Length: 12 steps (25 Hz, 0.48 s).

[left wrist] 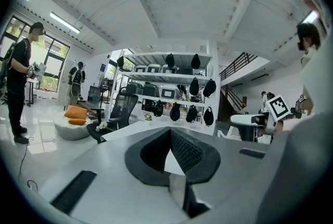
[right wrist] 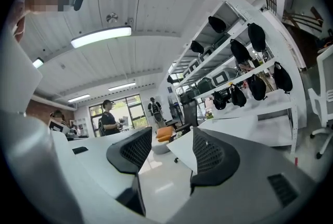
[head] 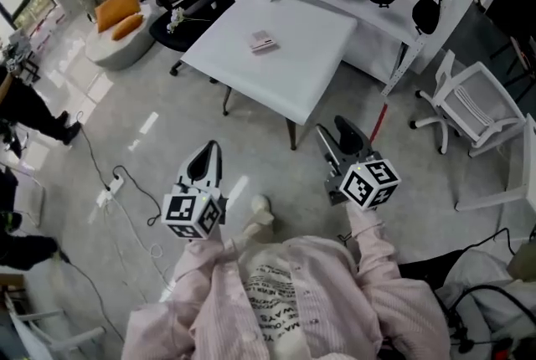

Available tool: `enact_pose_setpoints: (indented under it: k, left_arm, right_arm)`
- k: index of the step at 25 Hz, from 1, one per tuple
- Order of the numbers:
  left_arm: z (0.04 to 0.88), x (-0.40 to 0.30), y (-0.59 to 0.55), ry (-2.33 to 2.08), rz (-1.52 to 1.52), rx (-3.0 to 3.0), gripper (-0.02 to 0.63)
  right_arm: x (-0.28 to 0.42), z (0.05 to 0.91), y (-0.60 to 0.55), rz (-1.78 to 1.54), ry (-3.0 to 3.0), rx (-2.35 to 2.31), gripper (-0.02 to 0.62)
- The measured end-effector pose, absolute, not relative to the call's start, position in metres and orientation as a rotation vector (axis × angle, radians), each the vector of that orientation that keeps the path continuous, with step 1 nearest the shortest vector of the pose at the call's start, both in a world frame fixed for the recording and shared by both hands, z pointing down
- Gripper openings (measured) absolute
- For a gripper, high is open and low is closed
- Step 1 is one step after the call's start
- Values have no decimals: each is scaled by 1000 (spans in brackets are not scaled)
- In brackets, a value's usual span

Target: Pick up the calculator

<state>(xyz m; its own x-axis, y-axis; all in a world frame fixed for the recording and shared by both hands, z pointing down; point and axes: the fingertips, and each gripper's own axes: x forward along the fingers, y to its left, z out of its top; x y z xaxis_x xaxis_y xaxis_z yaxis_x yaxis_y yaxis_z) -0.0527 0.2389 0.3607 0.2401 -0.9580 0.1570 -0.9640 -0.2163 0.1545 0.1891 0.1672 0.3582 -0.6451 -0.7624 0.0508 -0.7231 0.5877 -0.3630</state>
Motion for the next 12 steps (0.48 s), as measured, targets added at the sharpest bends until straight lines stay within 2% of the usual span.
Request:
enact_pose_setpoints:
  k: [12]
  left_arm:
    - [379,-133,107,-1741,15,2259,2]
  right_arm:
    - [112,377,47,-651,2679,-1308,213]
